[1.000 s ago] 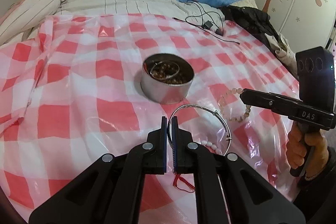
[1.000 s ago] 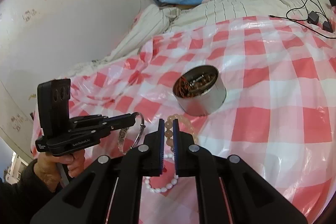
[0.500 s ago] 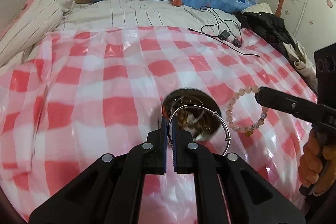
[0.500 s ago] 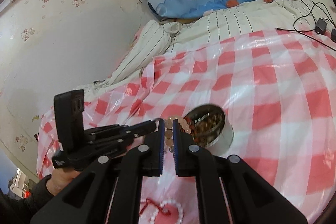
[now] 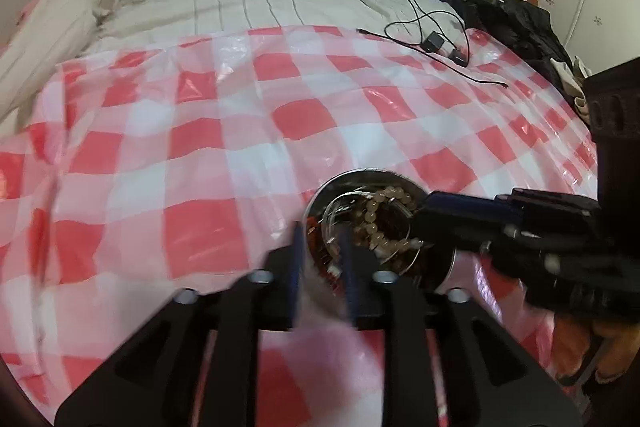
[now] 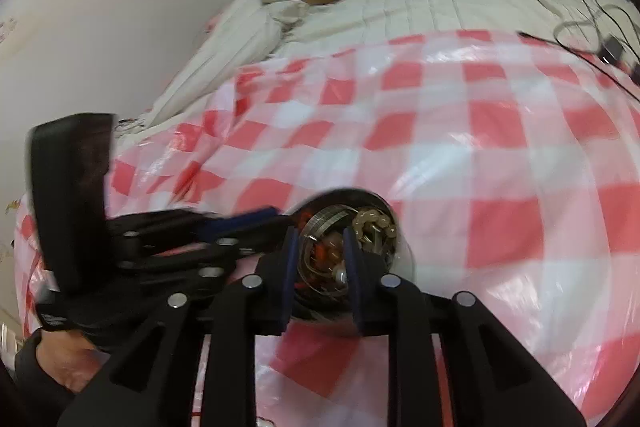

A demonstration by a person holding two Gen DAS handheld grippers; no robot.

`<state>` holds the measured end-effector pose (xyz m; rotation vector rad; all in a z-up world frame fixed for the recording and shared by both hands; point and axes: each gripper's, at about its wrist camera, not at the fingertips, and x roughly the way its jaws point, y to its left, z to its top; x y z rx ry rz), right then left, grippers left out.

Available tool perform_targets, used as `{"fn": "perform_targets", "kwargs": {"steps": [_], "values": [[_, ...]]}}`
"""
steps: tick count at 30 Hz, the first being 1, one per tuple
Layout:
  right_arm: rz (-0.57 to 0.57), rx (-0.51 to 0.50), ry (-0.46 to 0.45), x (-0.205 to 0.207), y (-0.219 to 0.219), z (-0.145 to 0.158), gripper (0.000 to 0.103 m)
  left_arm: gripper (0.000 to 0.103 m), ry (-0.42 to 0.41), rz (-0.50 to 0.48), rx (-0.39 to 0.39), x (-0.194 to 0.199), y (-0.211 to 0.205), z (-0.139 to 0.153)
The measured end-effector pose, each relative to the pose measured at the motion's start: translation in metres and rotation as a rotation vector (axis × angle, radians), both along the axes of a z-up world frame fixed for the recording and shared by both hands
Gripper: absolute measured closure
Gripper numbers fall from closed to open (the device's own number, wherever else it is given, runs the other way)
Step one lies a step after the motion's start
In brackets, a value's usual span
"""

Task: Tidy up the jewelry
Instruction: 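Carry the bead bracelet with the right tool while the left brings the bangle to the tin, then open both tools over the tin and move them back to the sheet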

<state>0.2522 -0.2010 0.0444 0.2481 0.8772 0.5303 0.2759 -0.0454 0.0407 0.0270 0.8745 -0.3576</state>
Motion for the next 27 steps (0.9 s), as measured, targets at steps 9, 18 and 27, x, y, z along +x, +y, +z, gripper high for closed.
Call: {"fn": "perform_targets", "kwargs": {"steps": [9, 18, 27], "values": [[-0.033, 0.028, 0.025, -0.069, -0.035, 0.007, 0.063, 0.068, 0.016, 0.018, -0.021, -0.081, 0.036, 0.009], [-0.041, 0.008, 0.095, -0.136, -0.045, -0.02, 0.057, 0.059, 0.076, -0.138, 0.036, -0.159, 0.006, -0.023], [0.042, -0.092, 0.088, -0.14, -0.016, -0.028, 0.05, 0.054, 0.039, -0.209, 0.164, -0.164, -0.019, -0.033]]}}
